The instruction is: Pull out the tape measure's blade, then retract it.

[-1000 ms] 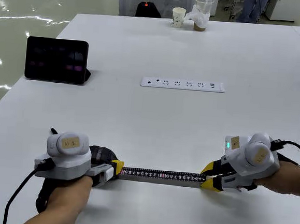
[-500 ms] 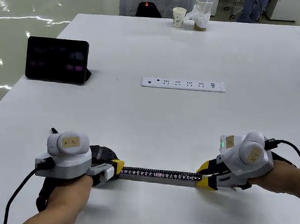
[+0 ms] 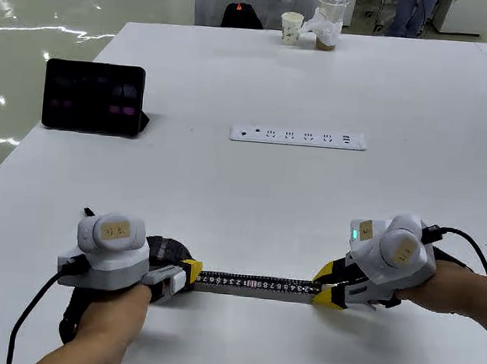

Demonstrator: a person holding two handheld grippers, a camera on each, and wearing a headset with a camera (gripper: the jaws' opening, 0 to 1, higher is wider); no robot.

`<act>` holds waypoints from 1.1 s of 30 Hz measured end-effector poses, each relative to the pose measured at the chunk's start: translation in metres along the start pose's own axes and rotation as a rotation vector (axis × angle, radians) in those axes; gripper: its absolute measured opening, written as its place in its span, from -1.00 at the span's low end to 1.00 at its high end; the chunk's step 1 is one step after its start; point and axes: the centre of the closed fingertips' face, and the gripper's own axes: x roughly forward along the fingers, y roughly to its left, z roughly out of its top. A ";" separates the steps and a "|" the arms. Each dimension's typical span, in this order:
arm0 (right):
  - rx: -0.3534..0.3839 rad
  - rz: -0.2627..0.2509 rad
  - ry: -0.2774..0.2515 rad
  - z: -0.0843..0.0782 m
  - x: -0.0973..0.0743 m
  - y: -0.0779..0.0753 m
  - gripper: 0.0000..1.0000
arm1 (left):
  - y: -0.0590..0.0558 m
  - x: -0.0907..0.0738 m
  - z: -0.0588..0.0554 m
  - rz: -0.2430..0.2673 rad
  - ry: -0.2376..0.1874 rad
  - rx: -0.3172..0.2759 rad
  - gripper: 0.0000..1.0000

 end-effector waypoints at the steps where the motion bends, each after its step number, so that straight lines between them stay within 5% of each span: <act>1: -0.001 -0.001 -0.001 0.001 0.001 0.000 -0.80 | 0.000 0.000 0.000 0.000 0.000 -0.001 0.15; 33: -0.010 0.005 -0.009 0.020 0.017 -0.002 -0.80 | 0.000 -0.001 0.000 -0.004 0.002 -0.008 0.16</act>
